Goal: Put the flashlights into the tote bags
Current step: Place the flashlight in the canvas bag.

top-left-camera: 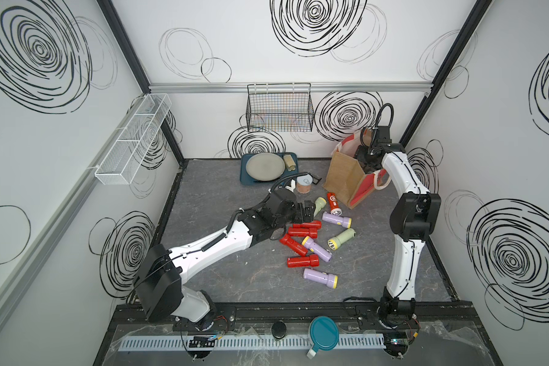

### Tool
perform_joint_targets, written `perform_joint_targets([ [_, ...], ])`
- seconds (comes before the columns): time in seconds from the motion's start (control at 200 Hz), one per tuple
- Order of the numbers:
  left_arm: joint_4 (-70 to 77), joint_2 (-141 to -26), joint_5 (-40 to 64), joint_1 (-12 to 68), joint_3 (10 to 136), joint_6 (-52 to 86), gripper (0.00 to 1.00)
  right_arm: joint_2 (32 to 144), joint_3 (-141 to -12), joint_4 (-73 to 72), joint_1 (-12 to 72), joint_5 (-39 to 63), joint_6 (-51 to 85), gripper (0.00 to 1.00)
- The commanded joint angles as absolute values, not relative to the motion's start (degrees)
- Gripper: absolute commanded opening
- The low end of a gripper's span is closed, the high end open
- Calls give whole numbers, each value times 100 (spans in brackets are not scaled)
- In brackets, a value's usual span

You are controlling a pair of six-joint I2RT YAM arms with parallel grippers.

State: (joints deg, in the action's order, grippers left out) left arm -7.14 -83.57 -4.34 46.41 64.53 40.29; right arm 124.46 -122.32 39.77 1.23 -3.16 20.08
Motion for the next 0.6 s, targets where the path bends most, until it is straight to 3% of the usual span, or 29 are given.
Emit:
perform_joint_targets([
  [0.0,-435,-8313,-476,4562,6494,3933,99,11744,-12535,4268,178,-354,1986,83],
  [0.2,-297,-8134,-496,4472,6175,3929,99,10843,-12212,4611,320,-267,2197,86],
  [0.595,391,-7631,-529,4416,5208,4038,99,8470,-9183,4217,369,438,3896,87],
])
